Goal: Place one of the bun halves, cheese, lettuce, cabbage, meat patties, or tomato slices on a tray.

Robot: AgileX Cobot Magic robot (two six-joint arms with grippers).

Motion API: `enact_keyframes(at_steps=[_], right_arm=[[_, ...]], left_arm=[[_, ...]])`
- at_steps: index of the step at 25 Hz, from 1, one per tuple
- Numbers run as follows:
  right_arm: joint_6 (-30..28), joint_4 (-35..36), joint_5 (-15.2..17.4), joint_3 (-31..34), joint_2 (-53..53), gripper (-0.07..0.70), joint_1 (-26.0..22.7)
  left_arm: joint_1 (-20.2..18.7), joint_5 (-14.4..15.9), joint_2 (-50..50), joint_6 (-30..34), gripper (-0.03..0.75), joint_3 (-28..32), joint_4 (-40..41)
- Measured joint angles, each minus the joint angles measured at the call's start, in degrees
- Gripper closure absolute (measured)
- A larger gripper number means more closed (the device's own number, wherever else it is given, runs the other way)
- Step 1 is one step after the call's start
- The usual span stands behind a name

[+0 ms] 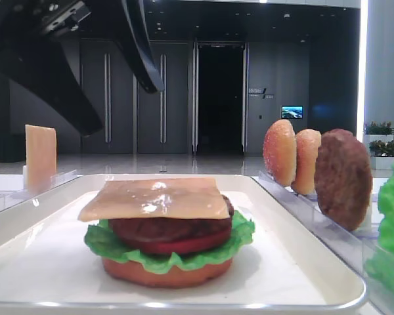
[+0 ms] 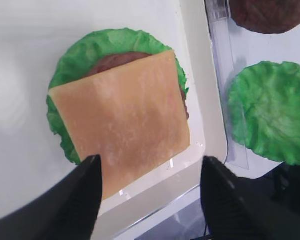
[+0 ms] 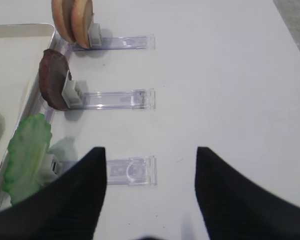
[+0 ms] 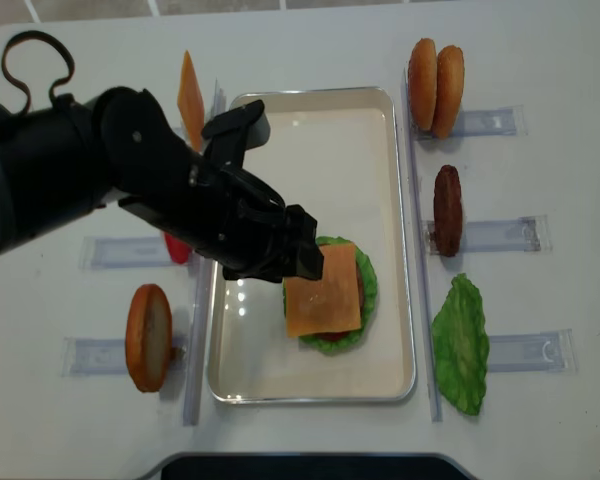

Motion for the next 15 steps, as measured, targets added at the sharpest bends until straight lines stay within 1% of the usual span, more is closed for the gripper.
enact_keyframes(at_steps=[3,6,9,15], right_arm=[[0.00,0.00,0.00,0.00,0.00,0.223,0.00],[0.00,0.00,0.00,0.00,0.00,0.223,0.00],[0.00,0.00,0.00,0.00,0.00,0.223,0.00],[0.00,0.00,0.00,0.00,0.00,0.223,0.00]], left_arm=[[0.00,1.68,-0.16,-1.99,0.244,-1.89,2.62],[0.00,4.65,-0.16,-4.84,0.244,-4.27,6.72],[0.00,8.59,-0.16,-8.63,0.244,-7.13,12.47],[0.00,18.34,-0.16,-14.07,0.244,-13.92,22.18]])
